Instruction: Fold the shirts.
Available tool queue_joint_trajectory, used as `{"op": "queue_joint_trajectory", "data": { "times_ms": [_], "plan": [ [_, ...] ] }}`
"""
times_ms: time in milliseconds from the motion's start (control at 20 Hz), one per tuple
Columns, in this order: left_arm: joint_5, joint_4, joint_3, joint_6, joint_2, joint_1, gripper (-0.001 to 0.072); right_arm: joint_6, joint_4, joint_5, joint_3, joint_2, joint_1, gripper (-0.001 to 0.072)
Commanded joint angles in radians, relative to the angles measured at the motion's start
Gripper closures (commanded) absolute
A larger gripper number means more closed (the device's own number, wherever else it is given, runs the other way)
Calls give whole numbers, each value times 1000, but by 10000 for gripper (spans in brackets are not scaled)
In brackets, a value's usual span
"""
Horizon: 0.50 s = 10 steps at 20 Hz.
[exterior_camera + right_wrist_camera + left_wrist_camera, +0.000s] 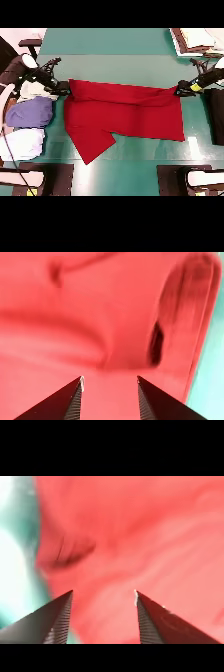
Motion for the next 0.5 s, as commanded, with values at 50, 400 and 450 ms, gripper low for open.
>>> {"op": "queue_joint_trajectory", "data": {
  "times_ms": [50, 400, 450],
  "plan": [
    [-7, 80, -291, -32, 273, 0, 237, -11, 10, -7, -185, 213, -35, 313],
    [105, -154, -782, -38, 493, 0, 237, -11, 10, -60, -340, 408, -35, 313],
    [129, -178, -817, -37, 493, 0, 237, -11, 10, -58, -342, 415, -35, 314]
  ]
}}
